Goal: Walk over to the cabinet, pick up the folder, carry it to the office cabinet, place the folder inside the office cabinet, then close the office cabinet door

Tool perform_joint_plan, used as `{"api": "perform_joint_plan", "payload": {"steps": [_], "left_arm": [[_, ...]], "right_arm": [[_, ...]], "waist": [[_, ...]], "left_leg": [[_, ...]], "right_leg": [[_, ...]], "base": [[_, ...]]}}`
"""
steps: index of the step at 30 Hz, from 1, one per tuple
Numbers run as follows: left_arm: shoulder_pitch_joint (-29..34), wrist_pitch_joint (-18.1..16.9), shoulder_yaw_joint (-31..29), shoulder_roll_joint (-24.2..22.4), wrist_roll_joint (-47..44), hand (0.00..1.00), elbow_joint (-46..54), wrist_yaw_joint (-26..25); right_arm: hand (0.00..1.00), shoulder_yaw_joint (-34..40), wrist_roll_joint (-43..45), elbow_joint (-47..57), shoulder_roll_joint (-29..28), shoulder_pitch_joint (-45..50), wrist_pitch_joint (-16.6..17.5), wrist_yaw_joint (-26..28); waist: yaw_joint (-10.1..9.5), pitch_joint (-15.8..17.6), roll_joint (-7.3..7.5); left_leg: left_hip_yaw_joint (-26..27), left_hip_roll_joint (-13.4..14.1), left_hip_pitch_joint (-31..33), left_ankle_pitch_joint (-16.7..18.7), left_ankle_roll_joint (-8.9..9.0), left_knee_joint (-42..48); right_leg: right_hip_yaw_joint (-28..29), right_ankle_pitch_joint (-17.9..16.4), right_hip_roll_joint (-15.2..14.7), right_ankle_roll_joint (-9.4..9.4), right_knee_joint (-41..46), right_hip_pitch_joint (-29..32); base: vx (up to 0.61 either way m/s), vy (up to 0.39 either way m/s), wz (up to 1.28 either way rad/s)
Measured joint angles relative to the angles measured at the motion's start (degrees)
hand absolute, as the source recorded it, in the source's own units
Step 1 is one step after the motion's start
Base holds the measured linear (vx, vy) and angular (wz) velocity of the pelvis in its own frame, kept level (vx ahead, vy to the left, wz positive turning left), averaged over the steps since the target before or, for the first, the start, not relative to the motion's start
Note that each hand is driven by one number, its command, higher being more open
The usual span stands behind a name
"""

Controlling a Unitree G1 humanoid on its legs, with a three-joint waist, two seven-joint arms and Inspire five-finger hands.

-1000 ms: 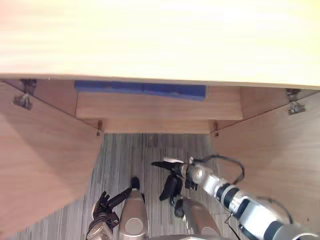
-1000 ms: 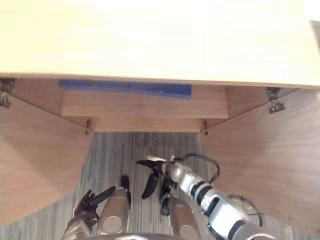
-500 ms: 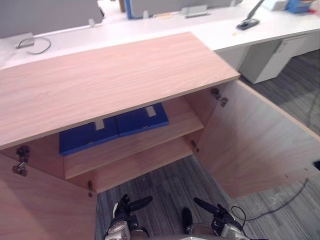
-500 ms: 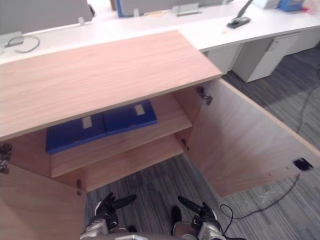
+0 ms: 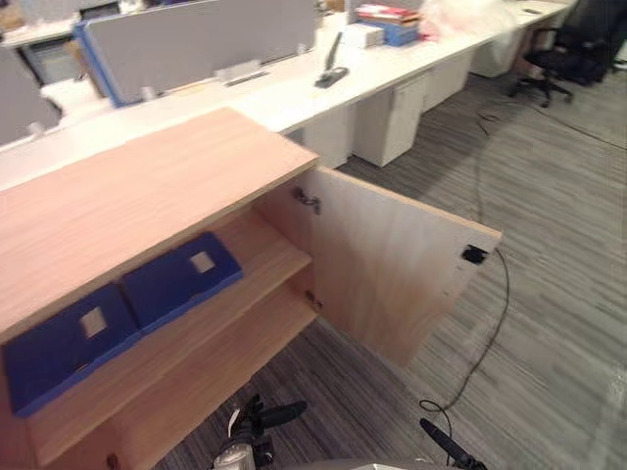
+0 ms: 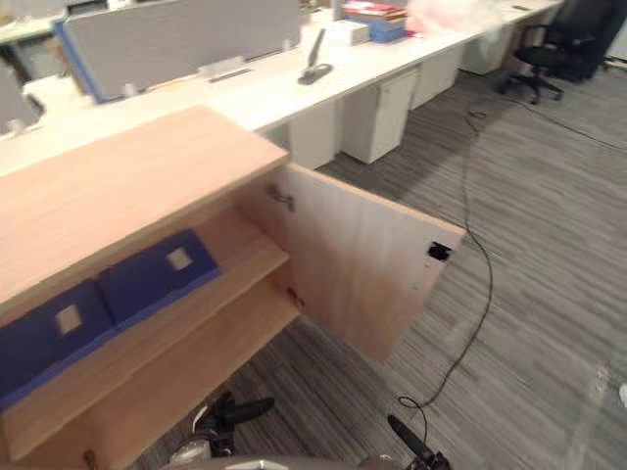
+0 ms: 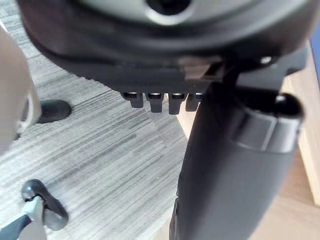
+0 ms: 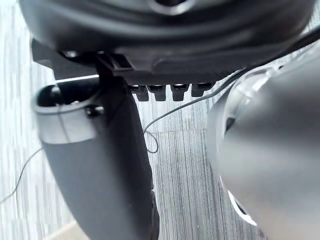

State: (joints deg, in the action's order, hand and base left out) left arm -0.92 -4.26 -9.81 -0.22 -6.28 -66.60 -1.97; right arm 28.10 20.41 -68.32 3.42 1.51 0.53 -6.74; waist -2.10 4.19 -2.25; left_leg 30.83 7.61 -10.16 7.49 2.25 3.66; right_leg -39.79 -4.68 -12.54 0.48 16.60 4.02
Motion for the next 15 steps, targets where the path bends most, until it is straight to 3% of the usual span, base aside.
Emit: {"api": "perform_joint_plan", "payload": {"steps": [3, 8, 12, 15], "left_arm": [[0.09, 0.34, 0.56, 0.73, -0.07, 1.00, -0.08, 0.05], [0.41, 0.33, 1.68, 1.56, -1.03, 1.00, 0.23, -0.26], [2.56, 0.24, 2.06, 2.46, -1.97, 1.00, 2.55, -0.48], [4.35, 0.27, 2.00, 2.78, -2.23, 1.00, 3.36, -0.57]], "right_arm": [[1.00, -0.14, 0.02, -0.21, -0.44, -0.84, -0.11, 0.46], [1.00, -4.62, 0.17, 0.59, 0.33, -2.46, 0.08, 0.28], [1.00, -9.20, -0.78, 8.30, 1.23, -3.87, 0.12, -0.53], [1.00, -11.78, -5.42, 20.41, 2.99, -5.69, 0.21, -2.12]], "waist": [[0.61, 0.26, 0.35], [0.83, 0.55, 0.53], [0.95, 0.99, 0.62], [1.00, 1.21, 0.47]], "left_leg": [[0.17, 0.52, -1.17, -0.59, 0.50, 0.02], [0.01, 0.37, -0.61, -1.87, 1.90, -0.31], [-0.35, -0.09, 0.19, -2.50, 2.24, -0.87], [-0.75, -0.58, 1.01, -3.23, 2.10, -1.78]], "right_leg": [[2.27, 0.57, 1.91, -0.23, -1.51, -0.22], [3.76, 4.45, 3.89, -0.42, -7.42, -0.67], [3.84, 6.52, 4.29, -0.61, -10.18, -0.61], [3.74, 8.05, 4.45, -1.07, -11.89, -0.10]], "base": [[0.02, -0.060, -0.50], [-0.04, 0.008, -0.20], [-0.07, 0.021, -0.01], [-0.10, 0.011, 0.03]]}}
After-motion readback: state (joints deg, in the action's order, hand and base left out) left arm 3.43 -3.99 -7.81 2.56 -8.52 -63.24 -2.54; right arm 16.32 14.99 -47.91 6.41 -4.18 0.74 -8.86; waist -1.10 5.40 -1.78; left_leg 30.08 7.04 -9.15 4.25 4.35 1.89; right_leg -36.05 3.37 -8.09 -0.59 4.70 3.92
